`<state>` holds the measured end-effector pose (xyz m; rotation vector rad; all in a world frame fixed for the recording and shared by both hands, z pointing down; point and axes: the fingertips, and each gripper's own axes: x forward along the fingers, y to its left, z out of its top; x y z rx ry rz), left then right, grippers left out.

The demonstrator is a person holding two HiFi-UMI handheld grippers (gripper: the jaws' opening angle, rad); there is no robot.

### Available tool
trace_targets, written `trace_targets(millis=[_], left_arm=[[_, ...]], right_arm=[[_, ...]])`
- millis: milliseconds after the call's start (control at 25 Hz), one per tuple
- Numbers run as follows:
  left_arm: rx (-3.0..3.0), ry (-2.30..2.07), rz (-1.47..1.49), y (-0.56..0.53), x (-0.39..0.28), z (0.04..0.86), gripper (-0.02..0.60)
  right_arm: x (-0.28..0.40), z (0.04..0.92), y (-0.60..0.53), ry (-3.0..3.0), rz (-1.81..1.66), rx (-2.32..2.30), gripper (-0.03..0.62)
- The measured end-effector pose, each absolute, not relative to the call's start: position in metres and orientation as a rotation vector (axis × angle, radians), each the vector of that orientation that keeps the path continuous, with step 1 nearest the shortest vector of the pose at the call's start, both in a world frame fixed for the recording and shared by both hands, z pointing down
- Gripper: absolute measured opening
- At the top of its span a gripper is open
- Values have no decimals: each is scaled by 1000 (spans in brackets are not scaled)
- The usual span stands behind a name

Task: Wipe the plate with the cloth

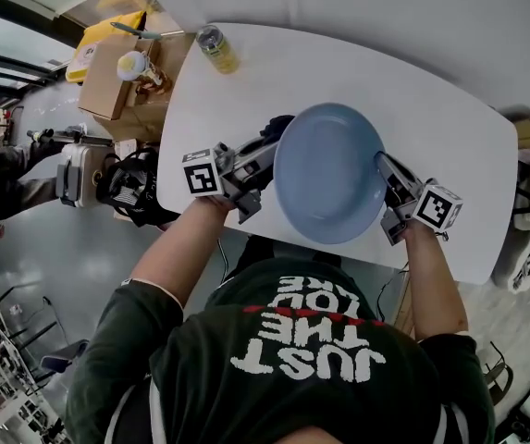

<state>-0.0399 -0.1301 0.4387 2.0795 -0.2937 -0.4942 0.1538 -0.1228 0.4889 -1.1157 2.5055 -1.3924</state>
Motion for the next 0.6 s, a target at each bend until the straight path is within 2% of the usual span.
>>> trace_targets(millis=[600], left_arm=[[2743,-561,113,-123,-23,448,66]], right_arm=[[153,492,-117,2495,-1438,-1110,11]])
